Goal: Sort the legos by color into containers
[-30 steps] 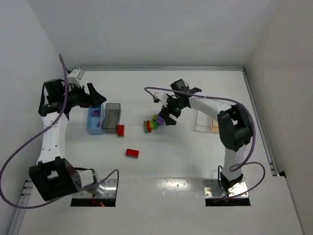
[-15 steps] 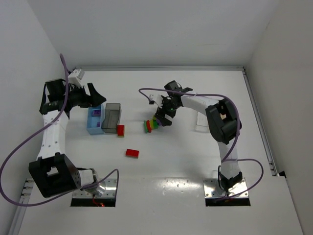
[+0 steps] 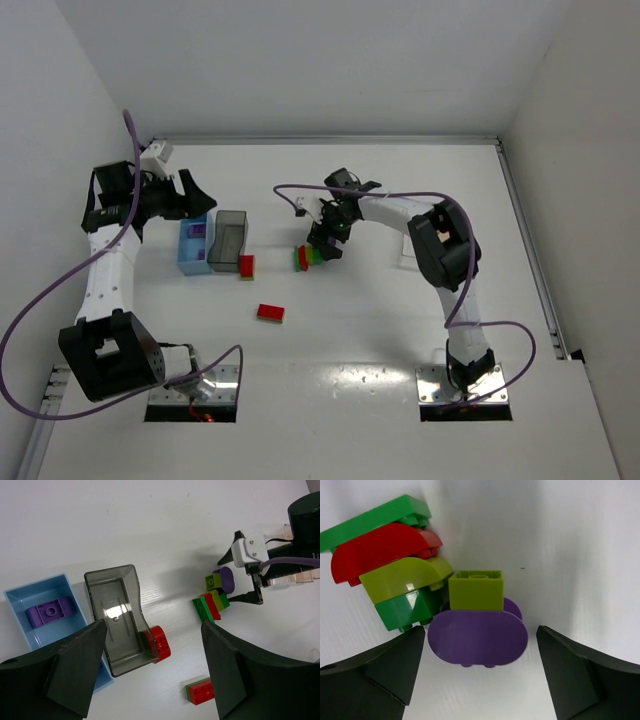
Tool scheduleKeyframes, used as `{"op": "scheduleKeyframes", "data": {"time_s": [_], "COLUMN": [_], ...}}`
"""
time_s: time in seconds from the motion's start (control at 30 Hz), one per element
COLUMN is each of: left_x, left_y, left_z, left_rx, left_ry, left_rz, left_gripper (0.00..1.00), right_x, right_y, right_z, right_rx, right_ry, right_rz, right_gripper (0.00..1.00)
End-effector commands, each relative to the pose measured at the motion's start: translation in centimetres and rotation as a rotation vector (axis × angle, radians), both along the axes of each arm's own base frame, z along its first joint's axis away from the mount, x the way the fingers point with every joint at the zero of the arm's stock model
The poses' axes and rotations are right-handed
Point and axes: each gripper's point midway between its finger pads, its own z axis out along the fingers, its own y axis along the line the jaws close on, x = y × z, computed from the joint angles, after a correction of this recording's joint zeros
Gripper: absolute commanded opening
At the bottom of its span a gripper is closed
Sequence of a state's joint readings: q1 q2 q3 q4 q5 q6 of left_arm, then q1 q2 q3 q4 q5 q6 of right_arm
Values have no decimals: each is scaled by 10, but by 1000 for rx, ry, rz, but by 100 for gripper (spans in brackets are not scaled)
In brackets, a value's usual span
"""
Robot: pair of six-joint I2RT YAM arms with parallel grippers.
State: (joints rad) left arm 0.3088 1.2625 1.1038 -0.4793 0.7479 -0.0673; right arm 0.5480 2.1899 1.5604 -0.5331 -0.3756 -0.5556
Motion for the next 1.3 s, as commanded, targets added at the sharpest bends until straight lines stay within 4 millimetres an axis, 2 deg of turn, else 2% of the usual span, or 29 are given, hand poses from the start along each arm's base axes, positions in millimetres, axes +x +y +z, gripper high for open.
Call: {"op": "scheduleKeyframes", "data": {"time_s": [0.0,0.1,0.2,0.23,0.33,0.37,0.4,0.43,0.47,0.53,0.57,0.6,0.63,0.73,0.87,1.0,1.17,1.2,1.27], "left_x": [4,3,3,3,1,3,1,-1,-1,-5,-8,-10,-17,-28,-37,-43,-45,-44,-43], "left_y": [-2,-2,-2,-2,-2,-2,-4,-6,-6,-12,-15,-24,-32,-56,-88,-113,-140,-142,-145], "left_z": [5,1,1,1,-3,-1,-5,-8,-8,-10,-17,-15,-24,-28,-30,-19,-4,-4,0], "left_rx": [4,2,2,2,-1,2,-7,-16,-16,-41,-64,-118,-186,-279,-350,-396,-399,-395,-391], "left_ry": [-30,-22,-22,-22,-13,-22,-13,-5,-5,-1,17,15,53,60,105,111,86,83,73], "left_rz": [-8,-8,-8,-8,-8,-8,-15,-24,-24,-54,-62,-89,-103,-211,-343,-438,-511,-509,-520], "left_gripper": [82,82,82,82,82,82,82,82,82,82,82,82,82,82,82,82,82,82,82], "right_x": [12,8,9,9,7,6,3,9,5,4,6,5,1,-5,-23,-40,-59,-56,-64], "right_y": [14,18,19,19,18,17,15,14,11,10,6,6,7,13,42,67,96,99,111], "right_z": [11,9,10,10,11,13,10,19,23,35,42,61,72,121,175,203,207,209,211], "right_rx": [38,40,46,46,45,46,41,55,56,67,74,99,123,198,327,402,427,431,438], "right_ry": [-37,-32,-35,-35,-34,-35,-27,-50,-52,-69,-81,-112,-116,-178,-191,-177,-144,-149,-149], "right_rz": [-1,1,-7,-7,-7,-7,-7,-16,-16,-16,-25,-33,-34,-33,9,64,125,126,156], "right_gripper": [94,94,84,75,61,50,45,41,34,27,26,26,26,26,26,26,24,23,23]}}
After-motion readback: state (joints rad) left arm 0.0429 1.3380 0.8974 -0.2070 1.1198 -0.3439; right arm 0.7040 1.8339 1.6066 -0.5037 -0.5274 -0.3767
